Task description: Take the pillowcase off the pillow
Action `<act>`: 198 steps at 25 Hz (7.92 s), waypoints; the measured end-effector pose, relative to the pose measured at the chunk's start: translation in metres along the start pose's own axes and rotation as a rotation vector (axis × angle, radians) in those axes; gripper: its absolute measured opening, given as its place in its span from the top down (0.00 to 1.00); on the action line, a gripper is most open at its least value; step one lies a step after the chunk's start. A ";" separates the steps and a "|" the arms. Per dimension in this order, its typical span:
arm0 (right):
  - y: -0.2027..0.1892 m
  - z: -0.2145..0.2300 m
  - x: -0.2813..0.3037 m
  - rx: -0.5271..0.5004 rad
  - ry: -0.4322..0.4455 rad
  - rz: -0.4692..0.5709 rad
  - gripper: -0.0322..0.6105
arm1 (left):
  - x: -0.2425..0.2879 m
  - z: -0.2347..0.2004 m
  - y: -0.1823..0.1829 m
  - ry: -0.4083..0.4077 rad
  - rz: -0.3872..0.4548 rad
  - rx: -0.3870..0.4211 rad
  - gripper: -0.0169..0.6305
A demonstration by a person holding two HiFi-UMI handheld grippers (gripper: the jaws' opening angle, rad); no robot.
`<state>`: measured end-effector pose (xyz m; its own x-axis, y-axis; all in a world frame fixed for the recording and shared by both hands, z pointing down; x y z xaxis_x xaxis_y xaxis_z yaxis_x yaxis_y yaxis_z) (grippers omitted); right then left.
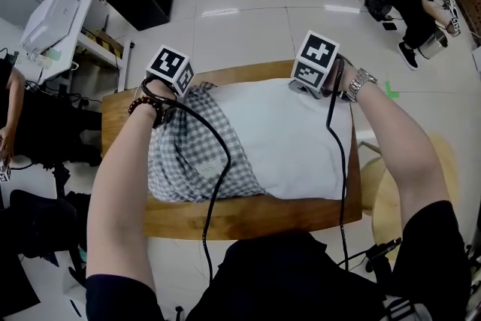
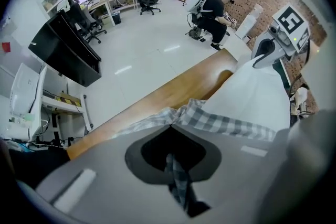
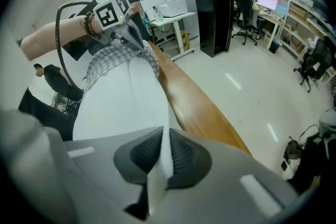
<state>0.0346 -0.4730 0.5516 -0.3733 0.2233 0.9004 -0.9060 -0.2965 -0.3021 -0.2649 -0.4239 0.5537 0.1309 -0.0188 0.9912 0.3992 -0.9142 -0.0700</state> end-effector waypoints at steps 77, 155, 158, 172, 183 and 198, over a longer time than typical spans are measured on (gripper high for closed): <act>-0.104 -0.304 0.135 -0.485 -0.885 0.051 0.48 | 0.067 0.230 -0.273 0.658 0.437 0.683 0.60; -0.085 -0.437 0.003 -0.477 -0.977 0.190 0.69 | -0.132 0.223 -0.360 0.445 0.580 0.505 0.95; -0.079 -0.430 -0.003 -0.494 -0.977 0.195 0.69 | -0.134 0.229 -0.345 0.452 0.576 0.509 0.95; -0.027 -0.349 -0.013 -0.517 -0.877 0.199 0.69 | -0.122 0.195 -0.257 0.461 0.516 0.529 0.91; 0.025 -0.240 -0.029 -0.390 -0.599 0.274 0.67 | -0.101 0.144 -0.157 0.361 0.445 0.504 0.81; 0.071 -0.098 0.026 -0.192 -0.147 0.179 0.56 | -0.032 0.070 -0.040 0.094 0.227 0.391 0.78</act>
<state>-0.0587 -0.3973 0.5230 -0.5107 0.0421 0.8588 -0.8545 -0.1353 -0.5015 -0.2219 -0.3582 0.5174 0.1787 -0.2541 0.9505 0.6844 -0.6620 -0.3056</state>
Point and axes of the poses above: the fingertips, and each gripper's own axes: x forward along the fingers, z to its right, y out of its top, the point moved 9 cm from there along -x, backward along the fingers, and after that the axes turned 4 degrees about -z, right-handed, at the moved point
